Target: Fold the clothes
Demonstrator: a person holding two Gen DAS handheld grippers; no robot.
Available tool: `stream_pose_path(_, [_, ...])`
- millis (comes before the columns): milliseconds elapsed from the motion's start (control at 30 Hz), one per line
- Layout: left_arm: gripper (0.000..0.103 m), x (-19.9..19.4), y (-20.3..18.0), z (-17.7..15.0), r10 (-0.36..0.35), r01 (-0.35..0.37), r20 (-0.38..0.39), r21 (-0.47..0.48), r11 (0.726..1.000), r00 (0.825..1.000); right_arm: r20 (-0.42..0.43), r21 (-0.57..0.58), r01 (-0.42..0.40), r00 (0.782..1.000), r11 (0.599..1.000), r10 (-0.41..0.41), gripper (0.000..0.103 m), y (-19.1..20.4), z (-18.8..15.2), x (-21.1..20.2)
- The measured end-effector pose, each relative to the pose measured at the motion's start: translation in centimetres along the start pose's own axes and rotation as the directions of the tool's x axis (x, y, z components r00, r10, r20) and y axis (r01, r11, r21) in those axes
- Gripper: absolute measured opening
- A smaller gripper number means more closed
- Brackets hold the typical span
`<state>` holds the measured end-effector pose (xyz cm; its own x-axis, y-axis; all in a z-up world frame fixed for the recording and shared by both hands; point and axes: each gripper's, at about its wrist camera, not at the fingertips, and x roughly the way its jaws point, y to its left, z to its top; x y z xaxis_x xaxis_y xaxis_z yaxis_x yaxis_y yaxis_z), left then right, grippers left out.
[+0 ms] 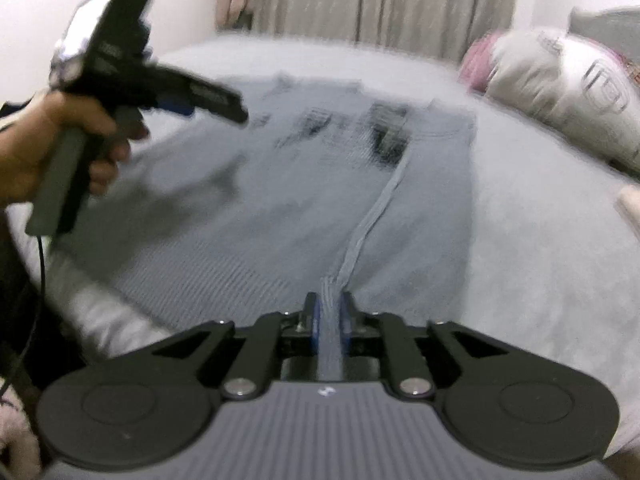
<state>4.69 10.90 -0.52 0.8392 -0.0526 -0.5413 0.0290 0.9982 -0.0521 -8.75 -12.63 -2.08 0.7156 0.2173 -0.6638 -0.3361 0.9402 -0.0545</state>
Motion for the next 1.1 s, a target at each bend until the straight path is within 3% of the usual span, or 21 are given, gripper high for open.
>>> stream_pose_path(100, [0.076,-0.4,2.3,-0.2,0.005,-0.005,0.007,-0.069,0.998,1.000,-0.017,-0.043,0.005,1.000,0.999,-0.006,0.028,0.9,0.1,-1.2])
stream_pose_path(233, [0.077,0.1,4.9,-0.2,0.010,-0.008,0.010,-0.156,0.988,1.000,0.009,0.048,0.014,1.000,0.999,-0.015,0.037,0.0,0.6,-2.0])
stream_pose_path(400, [0.077,1.1,7.6,-1.0,-0.032,0.029,-0.009,-0.249,0.968,0.999,-0.091,0.038,0.014,0.996,0.999,-0.010,0.035,1.0,1.2,-0.9])
stream_pose_path(633, [0.077,0.3,10.2,-1.5,-0.130,0.131,0.025,-0.345,0.929,0.991,0.002,0.055,-0.011,1.000,0.998,0.011,0.038,1.7,5.7,-0.4])
stream_pose_path(733, [0.077,-0.3,11.7,-1.6,-0.158,0.163,0.045,-0.406,0.899,0.986,0.055,0.076,-0.022,0.998,0.997,0.018,0.038,1.9,8.0,1.9])
stream_pose_path(833, [0.077,-0.3,13.1,-1.6,-0.143,0.155,0.062,-0.474,0.867,0.988,0.071,0.090,-0.034,0.997,0.995,0.028,0.039,2.4,10.7,5.5])
stream_pose_path(1033, [0.077,-0.7,17.2,-2.1,-0.134,0.171,0.106,-0.651,0.739,0.985,0.103,-0.014,-0.071,0.992,0.997,0.073,0.040,5.8,15.0,10.7])
stream_pose_path(1100, [0.077,-0.6,18.1,-2.2,-0.122,0.169,0.116,-0.683,0.710,0.986,0.108,-0.051,-0.083,0.990,0.995,0.088,0.040,7.0,16.2,12.1])
